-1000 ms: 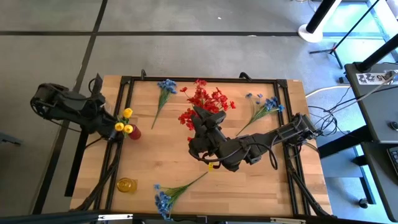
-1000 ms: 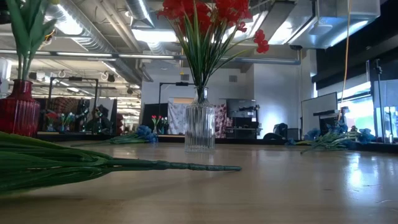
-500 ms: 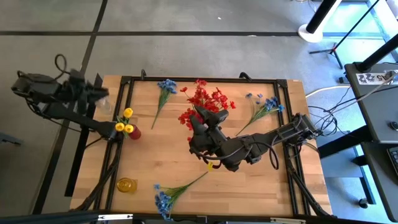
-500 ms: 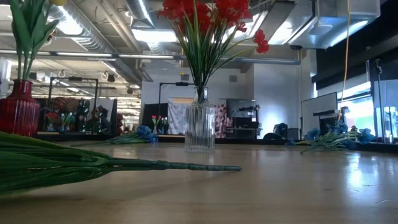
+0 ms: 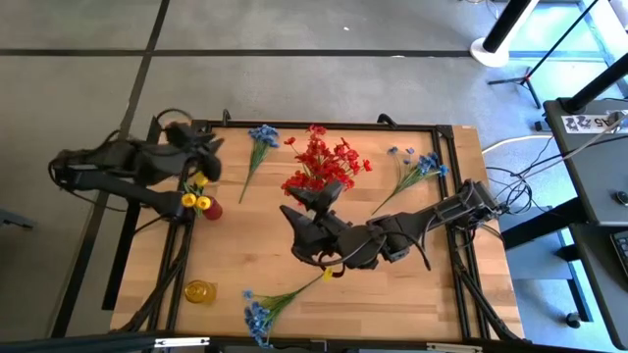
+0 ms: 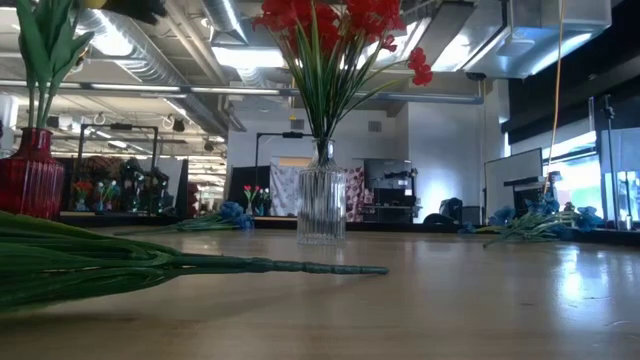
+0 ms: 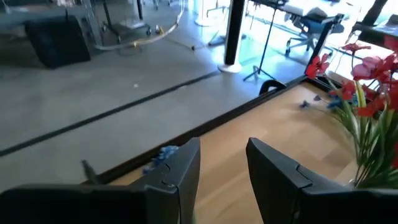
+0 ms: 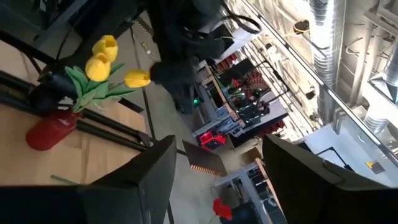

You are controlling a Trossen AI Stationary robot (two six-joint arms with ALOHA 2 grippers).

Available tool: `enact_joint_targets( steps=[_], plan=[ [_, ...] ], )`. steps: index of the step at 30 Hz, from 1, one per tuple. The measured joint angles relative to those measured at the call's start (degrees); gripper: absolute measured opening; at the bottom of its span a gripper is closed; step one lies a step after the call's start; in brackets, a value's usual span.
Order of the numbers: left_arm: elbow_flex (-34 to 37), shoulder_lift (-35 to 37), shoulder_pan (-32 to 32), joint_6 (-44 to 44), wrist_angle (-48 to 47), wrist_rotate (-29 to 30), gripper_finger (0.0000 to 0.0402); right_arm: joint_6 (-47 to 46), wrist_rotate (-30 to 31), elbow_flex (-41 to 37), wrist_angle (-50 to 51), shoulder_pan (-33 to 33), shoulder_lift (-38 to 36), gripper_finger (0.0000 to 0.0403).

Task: Sort flowers into vase by color
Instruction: Put the top left blue flower into the yellow vase

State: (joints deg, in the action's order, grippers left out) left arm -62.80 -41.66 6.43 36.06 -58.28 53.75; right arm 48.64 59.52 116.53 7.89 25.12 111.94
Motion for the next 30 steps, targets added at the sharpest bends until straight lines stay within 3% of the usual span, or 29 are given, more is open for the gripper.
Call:
enact_joint_targets(
  steps=[9,16,19,24,30],
  plan=[
    [-0.07,-11.16,-26.54,-11.16,7.15,-20.62,0.0128,-3.57,2.51,0.00,5.25,0.70,0.22,0.0239],
    [-0.09,-24.14,-45.16,-16.76,9.29,-34.94,0.0128,-6.89,1.85,0.00,7.66,6.69,0.20,0.0239],
    [-0.09,-30.12,-47.99,-17.54,9.18,-39.02,0.0128,-7.18,5.12,0.00,8.25,9.56,0.20,0.0239],
    [-0.09,-39.02,-48.30,-18.24,9.30,-39.77,0.0129,-11.99,11.03,0.00,11.95,12.92,0.20,0.0239],
    [-0.09,-49.60,-50.46,-16.71,10.82,-43.65,0.0129,-20.47,12.53,0.00,17.56,14.07,0.20,0.0248]
  ],
)
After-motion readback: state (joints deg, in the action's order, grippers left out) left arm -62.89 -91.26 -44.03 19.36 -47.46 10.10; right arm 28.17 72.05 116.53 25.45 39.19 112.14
